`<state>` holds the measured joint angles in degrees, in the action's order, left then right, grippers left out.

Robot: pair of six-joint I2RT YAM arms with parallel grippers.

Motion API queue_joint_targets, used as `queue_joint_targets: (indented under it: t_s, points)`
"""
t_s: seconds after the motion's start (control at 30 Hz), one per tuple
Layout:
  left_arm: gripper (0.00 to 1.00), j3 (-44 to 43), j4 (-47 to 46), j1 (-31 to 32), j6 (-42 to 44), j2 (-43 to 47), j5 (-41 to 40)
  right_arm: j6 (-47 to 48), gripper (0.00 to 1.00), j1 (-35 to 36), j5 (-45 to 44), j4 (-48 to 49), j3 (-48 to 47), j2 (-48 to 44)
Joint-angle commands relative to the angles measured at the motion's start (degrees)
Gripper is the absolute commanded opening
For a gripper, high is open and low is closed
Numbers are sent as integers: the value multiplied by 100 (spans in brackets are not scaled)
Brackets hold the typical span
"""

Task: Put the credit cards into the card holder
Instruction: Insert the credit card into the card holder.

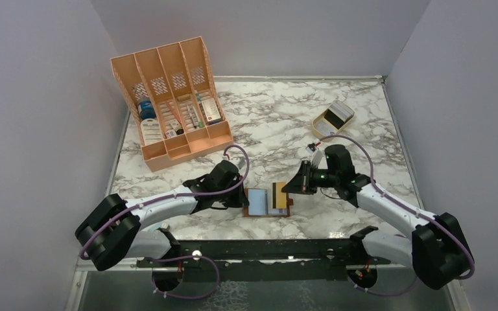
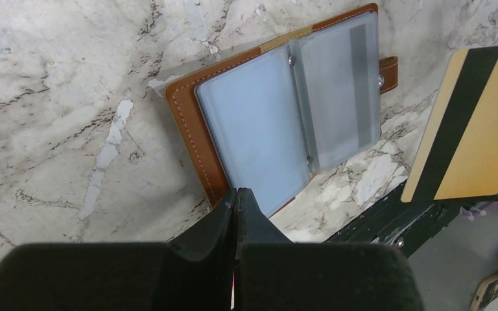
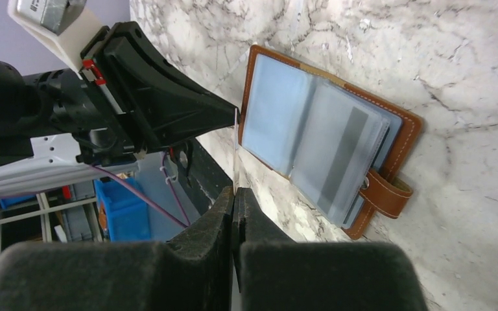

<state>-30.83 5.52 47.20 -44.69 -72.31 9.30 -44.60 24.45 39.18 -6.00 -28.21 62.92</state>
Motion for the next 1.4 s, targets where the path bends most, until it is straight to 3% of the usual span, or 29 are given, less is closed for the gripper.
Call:
queue_joint_targets:
  t_s: [0.0,0.7,1.37]
  points:
    - [0,126,-168,-27,-23,-51,-39,-245,1,250,-313,642,93,244]
    - [0,312,-274,-31,-31,-239,-66,-32,1,648,-772,1813,-23,1778]
    - [0,431,-355,-27,-92,-258,-70,128,1,758,-1179,2330,315,2104]
